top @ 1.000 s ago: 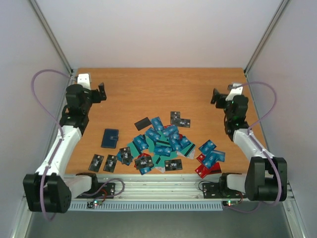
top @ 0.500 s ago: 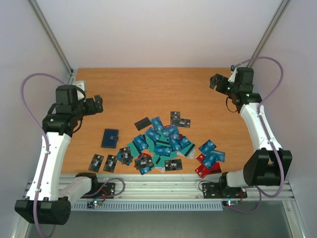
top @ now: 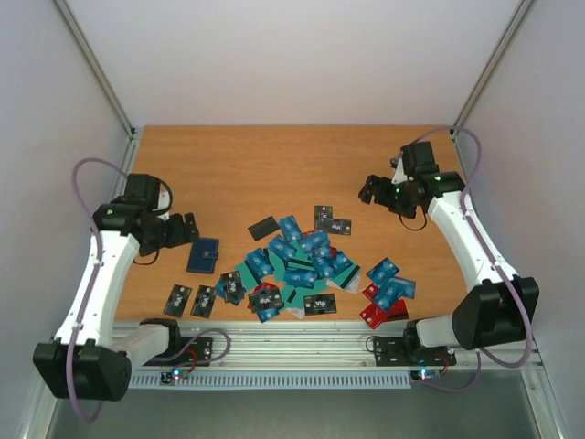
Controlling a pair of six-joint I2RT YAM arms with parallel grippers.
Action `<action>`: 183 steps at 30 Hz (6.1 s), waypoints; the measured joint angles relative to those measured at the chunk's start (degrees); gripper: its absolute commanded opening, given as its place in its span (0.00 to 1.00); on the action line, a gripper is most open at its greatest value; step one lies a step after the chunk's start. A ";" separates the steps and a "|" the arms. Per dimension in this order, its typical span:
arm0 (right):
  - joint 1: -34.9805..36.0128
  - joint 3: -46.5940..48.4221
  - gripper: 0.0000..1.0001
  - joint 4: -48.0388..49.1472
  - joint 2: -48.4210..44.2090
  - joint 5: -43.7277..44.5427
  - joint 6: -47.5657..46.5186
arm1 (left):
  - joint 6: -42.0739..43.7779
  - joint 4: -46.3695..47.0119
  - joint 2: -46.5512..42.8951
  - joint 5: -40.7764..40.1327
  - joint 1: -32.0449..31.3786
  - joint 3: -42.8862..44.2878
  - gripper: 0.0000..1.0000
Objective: Put the credit cards into the card holder
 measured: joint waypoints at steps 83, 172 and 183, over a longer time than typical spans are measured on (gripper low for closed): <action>24.52 7.82 0.82 -10.69 -2.56 -7.76 2.73 | -3.04 15.19 17.55 22.75 -1.90 0.70 0.00; 38.27 35.36 0.01 -16.98 20.06 15.85 3.76 | -19.78 10.99 25.18 13.44 -32.68 29.16 0.00; 30.73 23.15 0.06 -12.33 16.70 15.58 3.65 | -18.69 7.72 25.99 14.14 -33.22 33.48 0.00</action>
